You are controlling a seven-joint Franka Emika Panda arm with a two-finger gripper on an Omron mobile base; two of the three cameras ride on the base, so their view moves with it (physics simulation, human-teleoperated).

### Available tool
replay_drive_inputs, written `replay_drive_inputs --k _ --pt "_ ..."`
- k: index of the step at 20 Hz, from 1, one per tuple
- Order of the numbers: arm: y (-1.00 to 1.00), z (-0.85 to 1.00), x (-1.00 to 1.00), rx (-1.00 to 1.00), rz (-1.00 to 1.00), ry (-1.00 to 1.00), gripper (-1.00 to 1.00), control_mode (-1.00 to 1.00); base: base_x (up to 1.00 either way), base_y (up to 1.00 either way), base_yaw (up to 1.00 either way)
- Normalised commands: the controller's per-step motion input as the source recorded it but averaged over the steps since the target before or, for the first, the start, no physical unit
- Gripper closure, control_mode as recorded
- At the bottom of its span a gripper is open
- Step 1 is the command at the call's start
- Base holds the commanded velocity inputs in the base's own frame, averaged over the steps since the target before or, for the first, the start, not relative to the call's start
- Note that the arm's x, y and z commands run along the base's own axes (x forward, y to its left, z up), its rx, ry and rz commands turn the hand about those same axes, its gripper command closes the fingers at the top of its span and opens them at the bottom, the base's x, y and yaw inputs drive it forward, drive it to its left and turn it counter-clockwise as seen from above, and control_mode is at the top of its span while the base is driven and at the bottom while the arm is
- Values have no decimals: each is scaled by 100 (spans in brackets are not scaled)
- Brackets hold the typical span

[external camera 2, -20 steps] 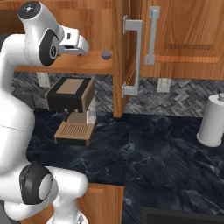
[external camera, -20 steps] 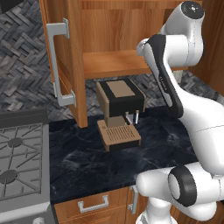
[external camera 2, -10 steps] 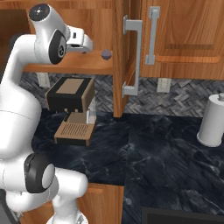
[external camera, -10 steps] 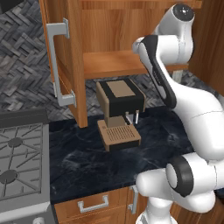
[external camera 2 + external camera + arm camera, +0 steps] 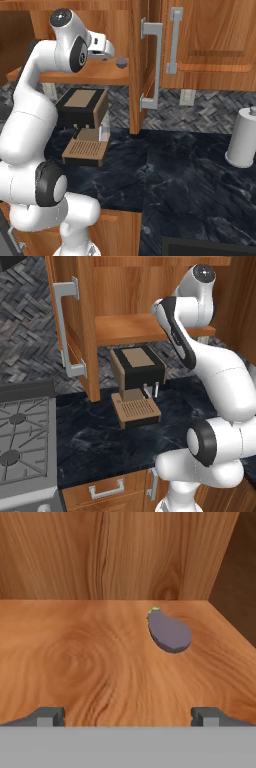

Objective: Pick the eggplants from the cabinet and place them in one bowl. Pick the potato from the sink and place it in the other bowl.

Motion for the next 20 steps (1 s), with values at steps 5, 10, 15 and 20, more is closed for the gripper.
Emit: replay_drive_inputs --k 5,10,15,20 --pt "-29 0 33 0 0 0 -100 -100 0 0 0" --pt "-23 0 22 0 0 0 -100 -100 0 0 0" --pt "-26 0 21 0 0 0 -100 -100 0 0 0" --pt "-4 0 25 0 0 0 -100 -100 0 0 0"
